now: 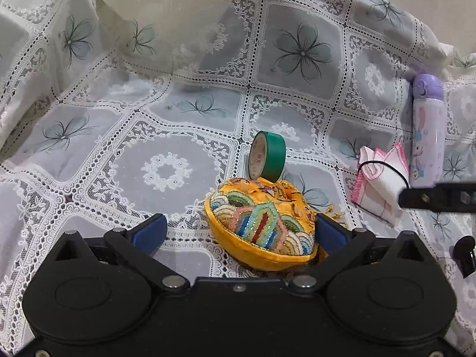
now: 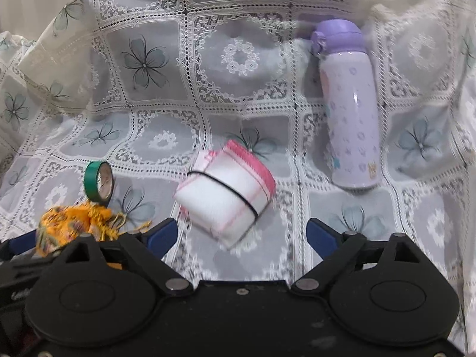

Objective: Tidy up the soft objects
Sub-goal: 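Grasp the yellow embroidered bowl with the left gripper while the right grasps the pink-edged towel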

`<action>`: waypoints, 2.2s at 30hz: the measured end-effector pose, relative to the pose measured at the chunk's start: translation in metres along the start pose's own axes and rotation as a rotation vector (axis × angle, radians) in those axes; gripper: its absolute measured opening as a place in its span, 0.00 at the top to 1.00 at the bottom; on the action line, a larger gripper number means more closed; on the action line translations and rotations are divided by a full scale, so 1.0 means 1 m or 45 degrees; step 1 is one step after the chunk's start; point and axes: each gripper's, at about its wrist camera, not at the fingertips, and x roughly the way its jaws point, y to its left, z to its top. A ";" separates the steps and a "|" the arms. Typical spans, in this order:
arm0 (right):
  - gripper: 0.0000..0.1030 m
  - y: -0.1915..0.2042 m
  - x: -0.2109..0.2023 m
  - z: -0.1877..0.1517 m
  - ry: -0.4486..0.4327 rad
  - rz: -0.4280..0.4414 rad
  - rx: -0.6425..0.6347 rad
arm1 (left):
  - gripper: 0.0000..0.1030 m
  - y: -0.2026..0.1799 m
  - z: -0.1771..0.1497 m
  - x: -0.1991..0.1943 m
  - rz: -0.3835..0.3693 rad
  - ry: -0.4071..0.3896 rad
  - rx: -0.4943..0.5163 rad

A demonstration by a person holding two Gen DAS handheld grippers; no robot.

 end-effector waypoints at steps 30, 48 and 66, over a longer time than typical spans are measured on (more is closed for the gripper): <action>0.22 0.009 0.063 0.026 0.157 0.046 0.109 | 0.02 -0.007 -0.001 0.002 0.038 0.013 0.068; 0.22 0.039 0.034 0.028 0.136 0.138 0.041 | 0.38 -0.032 0.012 -0.001 0.073 -0.047 0.400; 0.21 0.093 0.002 0.020 0.138 0.285 -0.047 | 0.40 0.027 0.011 -0.038 0.170 0.068 0.194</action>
